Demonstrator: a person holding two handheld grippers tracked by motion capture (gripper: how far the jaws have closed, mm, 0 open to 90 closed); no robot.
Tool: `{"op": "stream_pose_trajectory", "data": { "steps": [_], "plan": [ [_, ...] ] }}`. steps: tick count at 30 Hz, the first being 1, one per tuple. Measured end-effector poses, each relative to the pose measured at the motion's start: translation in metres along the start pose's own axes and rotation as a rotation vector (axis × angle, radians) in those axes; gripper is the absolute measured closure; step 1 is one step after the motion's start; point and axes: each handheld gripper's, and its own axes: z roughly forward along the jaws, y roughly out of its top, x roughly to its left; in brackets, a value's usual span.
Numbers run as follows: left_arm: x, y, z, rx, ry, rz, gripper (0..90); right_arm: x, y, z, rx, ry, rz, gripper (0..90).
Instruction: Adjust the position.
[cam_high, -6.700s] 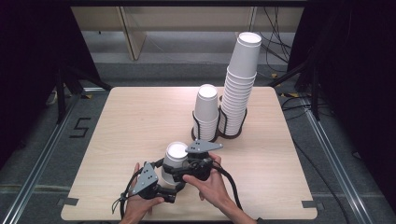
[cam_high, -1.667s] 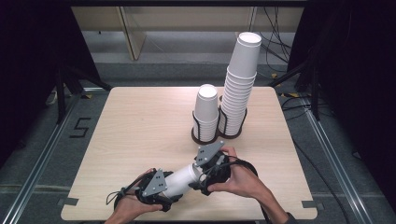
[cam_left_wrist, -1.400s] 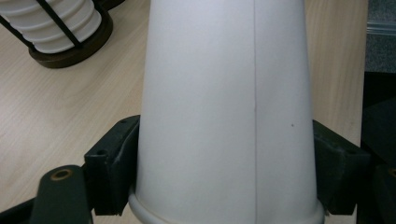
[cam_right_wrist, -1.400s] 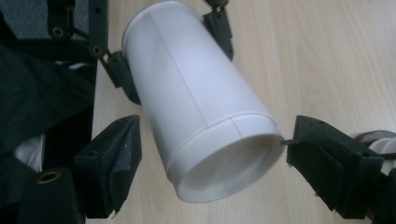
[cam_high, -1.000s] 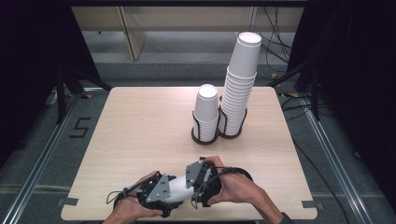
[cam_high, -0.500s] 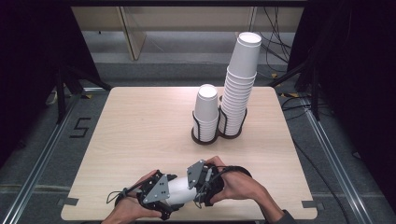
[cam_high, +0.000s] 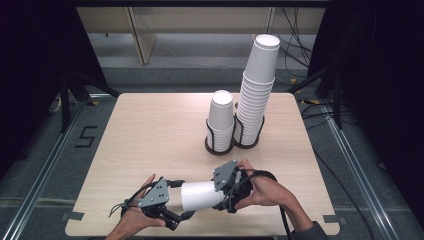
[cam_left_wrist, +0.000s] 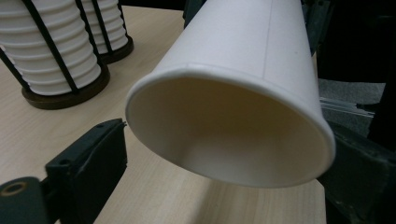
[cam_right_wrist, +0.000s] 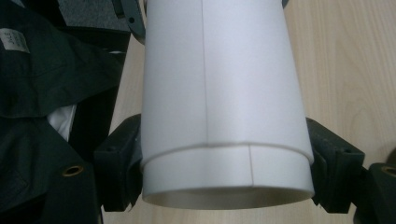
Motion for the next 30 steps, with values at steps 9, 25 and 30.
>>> {"op": "stream_pose_trajectory", "data": {
  "steps": [9, 25, 30],
  "plan": [
    [0.001, -0.003, 0.002, -0.068, -0.029, -0.013, 0.0, -0.004, -0.006, -0.004, -0.074, 0.037, -0.025, 26.0],
    [-0.010, 0.000, 0.004, -0.125, -0.042, 0.056, 2.7, 0.000, -0.001, 0.002, -0.120, 0.091, -0.032, 25.8],
    [-0.010, 0.003, 0.002, -0.112, -0.053, 0.095, 9.3, 0.001, -0.003, 0.003, -0.126, 0.098, -0.009, 25.9]
  ]
}}
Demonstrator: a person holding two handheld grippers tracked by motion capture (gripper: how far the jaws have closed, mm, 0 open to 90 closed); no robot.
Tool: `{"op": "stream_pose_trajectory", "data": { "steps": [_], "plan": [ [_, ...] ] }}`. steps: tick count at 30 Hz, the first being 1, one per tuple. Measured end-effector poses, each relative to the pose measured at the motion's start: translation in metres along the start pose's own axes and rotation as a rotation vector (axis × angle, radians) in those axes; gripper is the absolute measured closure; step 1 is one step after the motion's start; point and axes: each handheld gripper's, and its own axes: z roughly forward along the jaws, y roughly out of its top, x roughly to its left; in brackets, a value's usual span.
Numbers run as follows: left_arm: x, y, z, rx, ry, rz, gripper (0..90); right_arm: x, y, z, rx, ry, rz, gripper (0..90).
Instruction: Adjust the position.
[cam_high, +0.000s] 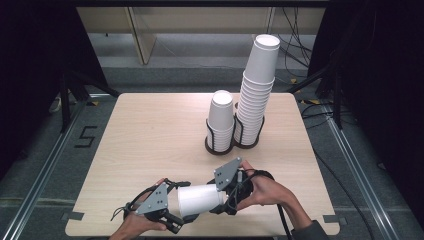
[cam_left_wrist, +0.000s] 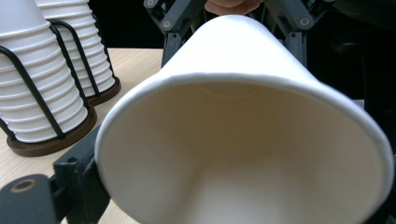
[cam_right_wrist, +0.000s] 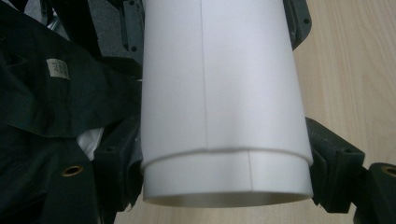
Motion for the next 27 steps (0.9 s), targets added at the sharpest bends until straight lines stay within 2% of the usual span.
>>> {"op": "stream_pose_trajectory", "data": {
  "steps": [2, 4, 7, 11, 13, 14, 15, 16, 19, 20, 21, 22, 23, 26, 27],
  "plan": [
    [0.000, 0.001, 0.000, 0.010, 0.002, 0.011, 10.4, 0.000, 0.000, 0.000, 0.002, 0.013, 0.009, 25.7],
    [-0.001, 0.001, 0.000, 0.023, 0.007, 0.020, 11.3, -0.001, -0.001, 0.001, 0.016, -0.001, 0.000, 25.0],
    [0.000, 0.001, -0.001, 0.043, 0.023, 0.019, 12.3, -0.001, -0.002, 0.003, 0.048, -0.008, 0.029, 18.7],
    [0.004, 0.002, -0.003, 0.077, 0.052, -0.004, 12.7, 0.004, 0.003, -0.004, 0.091, -0.102, 0.012, 18.2],
    [0.004, 0.003, -0.003, 0.115, 0.056, -0.015, 12.9, 0.007, 0.007, -0.006, 0.104, -0.126, 0.003, 18.3],
    [0.003, 0.003, -0.001, 0.117, 0.054, -0.018, 12.8, 0.010, 0.009, -0.007, 0.109, -0.133, 0.017, 18.7],
    [0.003, 0.004, -0.001, 0.143, 0.057, -0.014, 12.9, 0.010, 0.011, -0.006, 0.114, -0.148, -0.012, 18.4],
    [0.003, 0.003, 0.000, 0.137, 0.054, -0.021, 12.8, 0.011, 0.013, -0.004, 0.135, -0.165, -0.020, 18.2],
    [0.001, 0.004, 0.002, 0.165, 0.050, -0.024, 12.9, 0.015, 0.017, 0.002, 0.162, -0.173, -0.049, 18.3],
    [0.001, 0.004, 0.002, 0.179, 0.054, -0.028, 12.9, 0.017, 0.018, 0.002, 0.192, -0.201, -0.031, 18.5],
    [0.001, 0.004, 0.002, 0.184, 0.057, -0.030, 12.9, 0.016, 0.019, 0.005, 0.197, -0.191, -0.074, 18.7],
    [0.001, 0.005, 0.002, 0.192, 0.055, -0.033, 13.0, 0.018, 0.019, 0.006, 0.210, -0.208, -0.057, 18.7],
    [0.000, 0.005, 0.002, 0.189, 0.057, -0.037, 13.0, 0.017, 0.020, 0.009, 0.218, -0.208, -0.093, 18.7],
    [0.000, 0.007, 0.002, 0.228, 0.055, -0.028, 13.0, 0.017, 0.021, 0.013, 0.234, -0.216, -0.095, 18.9],
    [0.000, 0.007, 0.003, 0.221, 0.046, -0.040, 13.0, 0.017, 0.021, 0.016, 0.237, -0.213, -0.102, 18.9]
  ]
}}
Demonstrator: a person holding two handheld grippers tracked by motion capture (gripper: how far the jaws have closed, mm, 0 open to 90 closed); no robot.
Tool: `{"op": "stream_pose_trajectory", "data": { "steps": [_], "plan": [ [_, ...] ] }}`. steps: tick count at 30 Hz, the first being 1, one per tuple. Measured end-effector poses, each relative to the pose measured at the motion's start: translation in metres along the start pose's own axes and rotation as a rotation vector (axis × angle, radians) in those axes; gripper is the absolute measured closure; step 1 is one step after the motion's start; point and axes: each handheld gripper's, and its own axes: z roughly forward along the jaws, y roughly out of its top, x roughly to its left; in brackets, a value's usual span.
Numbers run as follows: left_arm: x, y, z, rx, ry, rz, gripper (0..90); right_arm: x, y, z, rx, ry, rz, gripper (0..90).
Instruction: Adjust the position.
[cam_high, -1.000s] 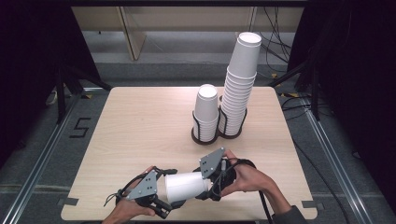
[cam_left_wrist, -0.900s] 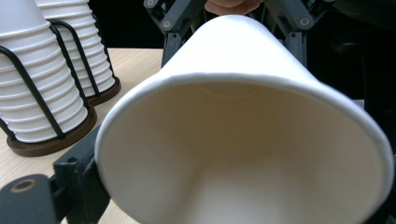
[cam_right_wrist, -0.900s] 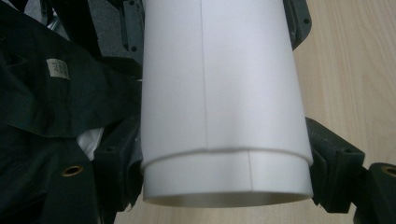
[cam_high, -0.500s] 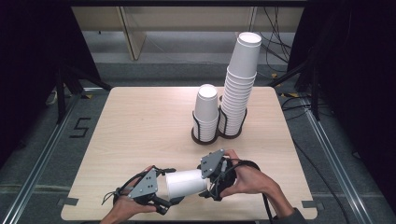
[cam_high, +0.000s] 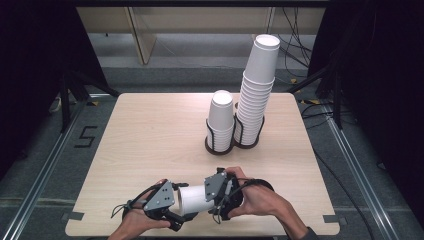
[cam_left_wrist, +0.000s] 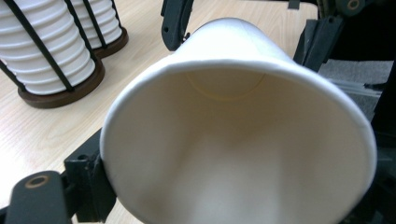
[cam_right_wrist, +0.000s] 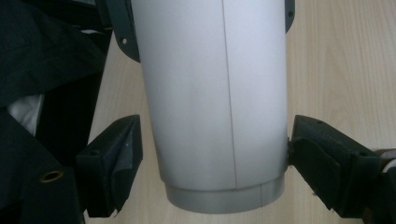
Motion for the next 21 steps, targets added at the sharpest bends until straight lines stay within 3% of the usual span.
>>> {"op": "stream_pose_trajectory", "data": {
  "steps": [1, 5, 9, 12, 16, 17, 20, 21],
  "plan": [
    [-0.001, 0.000, 0.001, -0.001, 0.006, -0.001, 13.1, 0.002, 0.000, 0.001, 0.017, -0.011, 0.010, 18.9],
    [-0.002, 0.002, 0.002, 0.038, -0.001, 0.016, 13.1, 0.003, 0.006, 0.012, 0.031, -0.010, -0.041, 19.6],
    [-0.004, 0.001, 0.004, 0.053, -0.007, 0.012, 12.7, 0.011, 0.010, 0.020, 0.077, -0.001, -0.023, 20.8],
    [-0.003, -0.001, 0.005, 0.046, -0.005, 0.007, 9.9, 0.011, 0.008, 0.024, 0.078, -0.001, -0.030, 23.7],
    [-0.003, -0.002, 0.004, -0.020, 0.009, -0.017, 7.6, 0.006, 0.002, 0.021, 0.023, 0.028, -0.017, 24.2],
    [-0.002, -0.001, 0.003, -0.032, 0.006, -0.021, 7.6, 0.001, 0.000, 0.021, -0.015, 0.042, -0.044, 24.3],
    [0.000, -0.002, 0.001, -0.098, 0.004, -0.050, 7.5, -0.004, -0.008, 0.018, -0.094, 0.071, -0.013, 24.5],
    [0.002, -0.002, 0.000, -0.110, 0.004, -0.063, 7.5, -0.005, -0.011, 0.017, -0.136, 0.108, 0.027, 24.5]
  ]
}}
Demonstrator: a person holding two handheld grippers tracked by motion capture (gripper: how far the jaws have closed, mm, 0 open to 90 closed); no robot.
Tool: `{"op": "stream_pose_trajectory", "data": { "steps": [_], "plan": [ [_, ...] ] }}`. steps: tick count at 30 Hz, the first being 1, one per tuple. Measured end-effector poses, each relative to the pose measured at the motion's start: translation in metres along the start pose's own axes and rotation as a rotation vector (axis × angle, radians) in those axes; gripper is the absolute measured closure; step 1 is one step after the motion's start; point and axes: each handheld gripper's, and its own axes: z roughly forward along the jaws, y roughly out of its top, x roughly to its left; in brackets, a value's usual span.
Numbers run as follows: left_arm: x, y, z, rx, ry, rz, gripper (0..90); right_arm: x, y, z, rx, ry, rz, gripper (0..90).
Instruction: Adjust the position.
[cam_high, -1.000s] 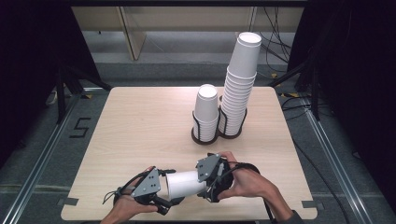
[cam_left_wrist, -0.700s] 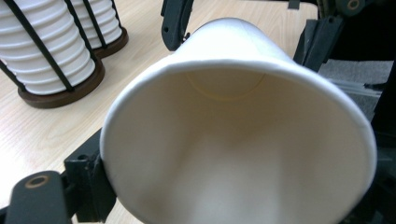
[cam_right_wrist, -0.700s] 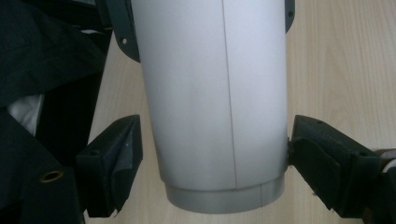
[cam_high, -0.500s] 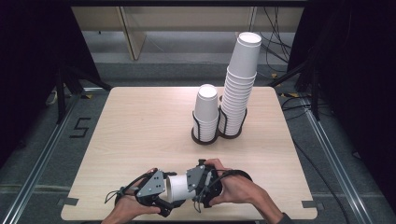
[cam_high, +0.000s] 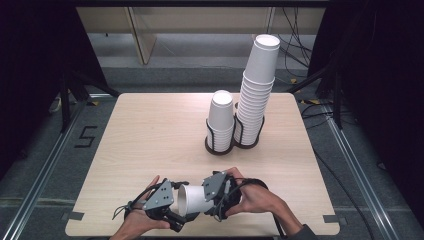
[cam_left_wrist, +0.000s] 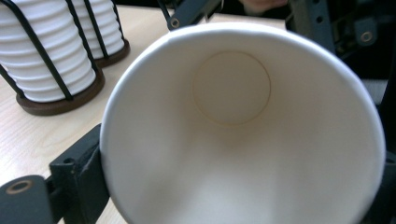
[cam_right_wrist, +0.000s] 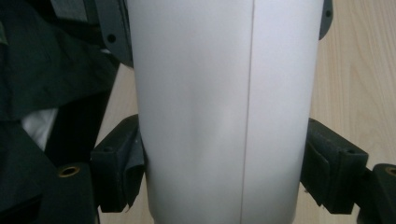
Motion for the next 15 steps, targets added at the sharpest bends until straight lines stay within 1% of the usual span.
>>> {"op": "stream_pose_trajectory", "data": {
  "steps": [1, 2, 3, 4, 5, 8, 11, 12, 13, 14, 15],
  "plan": [
    [0.000, 0.000, 0.000, -0.016, -0.003, -0.015, 7.5, -0.002, -0.002, -0.001, -0.017, 0.007, 0.002, 24.6],
    [0.003, -0.001, 0.000, -0.038, -0.016, -0.024, 7.5, -0.004, -0.004, -0.001, -0.030, 0.006, 0.001, 24.6],
    [0.002, -0.001, 0.000, -0.047, -0.014, -0.037, 7.5, -0.004, -0.006, -0.003, -0.044, 0.010, 0.029, 24.6],
    [0.003, -0.001, -0.002, -0.063, -0.016, -0.049, 7.6, -0.006, -0.007, -0.003, -0.059, 0.020, 0.015, 24.7],
    [0.004, -0.001, -0.001, -0.079, -0.020, -0.059, 8.1, -0.008, -0.009, -0.003, -0.068, 0.010, 0.008, 24.8],
    [0.004, -0.001, -0.003, -0.082, -0.017, -0.067, 8.1, -0.010, -0.011, -0.005, -0.078, 0.007, 0.006, 25.0],
    [0.005, -0.001, -0.003, -0.089, -0.020, -0.069, 8.3, -0.011, -0.013, -0.007, -0.087, 0.020, 0.017, 25.1],
    [0.006, -0.001, -0.004, -0.097, -0.021, -0.075, 8.4, -0.011, -0.013, -0.007, -0.092, 0.016, 0.014, 25.1],
    [0.006, -0.001, -0.004, -0.109, -0.023, -0.078, 8.4, -0.012, -0.015, -0.008, -0.095, 0.017, 0.023, 25.1],
    [0.006, -0.001, -0.006, -0.099, -0.010, -0.078, 8.4, -0.013, -0.015, -0.009, -0.092, 0.009, 0.025, 25.1],
    [0.007, -0.001, -0.006, -0.105, -0.002, -0.074, 8.5, -0.013, -0.017, -0.010, -0.092, -0.001, 0.029, 25.1]
  ]
}}
